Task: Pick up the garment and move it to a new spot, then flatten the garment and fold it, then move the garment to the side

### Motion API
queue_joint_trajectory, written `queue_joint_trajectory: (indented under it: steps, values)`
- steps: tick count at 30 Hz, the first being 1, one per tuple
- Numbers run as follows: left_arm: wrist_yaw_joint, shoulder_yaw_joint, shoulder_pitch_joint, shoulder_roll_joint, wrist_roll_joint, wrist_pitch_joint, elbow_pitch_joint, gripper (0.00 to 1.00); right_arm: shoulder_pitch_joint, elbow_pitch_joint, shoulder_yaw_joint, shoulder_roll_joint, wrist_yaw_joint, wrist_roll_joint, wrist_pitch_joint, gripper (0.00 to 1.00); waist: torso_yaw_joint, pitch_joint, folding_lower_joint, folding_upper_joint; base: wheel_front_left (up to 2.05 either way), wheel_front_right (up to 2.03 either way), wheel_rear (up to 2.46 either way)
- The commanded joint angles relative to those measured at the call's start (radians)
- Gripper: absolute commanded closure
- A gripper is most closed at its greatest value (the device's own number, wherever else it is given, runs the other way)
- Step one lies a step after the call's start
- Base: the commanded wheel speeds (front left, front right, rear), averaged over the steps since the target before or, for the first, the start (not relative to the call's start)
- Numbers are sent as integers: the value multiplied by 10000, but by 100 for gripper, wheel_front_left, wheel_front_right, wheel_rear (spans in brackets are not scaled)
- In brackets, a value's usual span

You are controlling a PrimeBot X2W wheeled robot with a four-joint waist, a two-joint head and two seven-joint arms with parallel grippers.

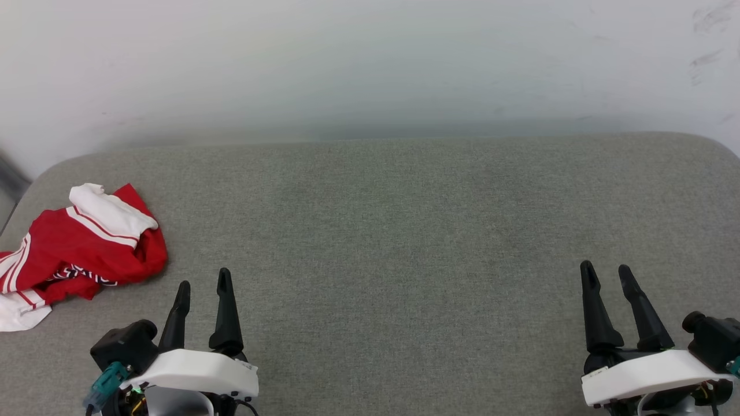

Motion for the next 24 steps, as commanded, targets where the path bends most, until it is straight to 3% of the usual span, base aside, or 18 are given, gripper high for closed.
queue_joint_trajectory:
  steps: [1,24]
  values:
    - [29,-46,11,66,224,-67,-146,0,40,-174,22,18,3,-246,-102,0,3,1,0,0,0,0,0]
    - [85,-222,289,4,2252,-605,-252,0,314,-368,150,25,2,-2085,-638,0,19,21,0,0,0,0,0]
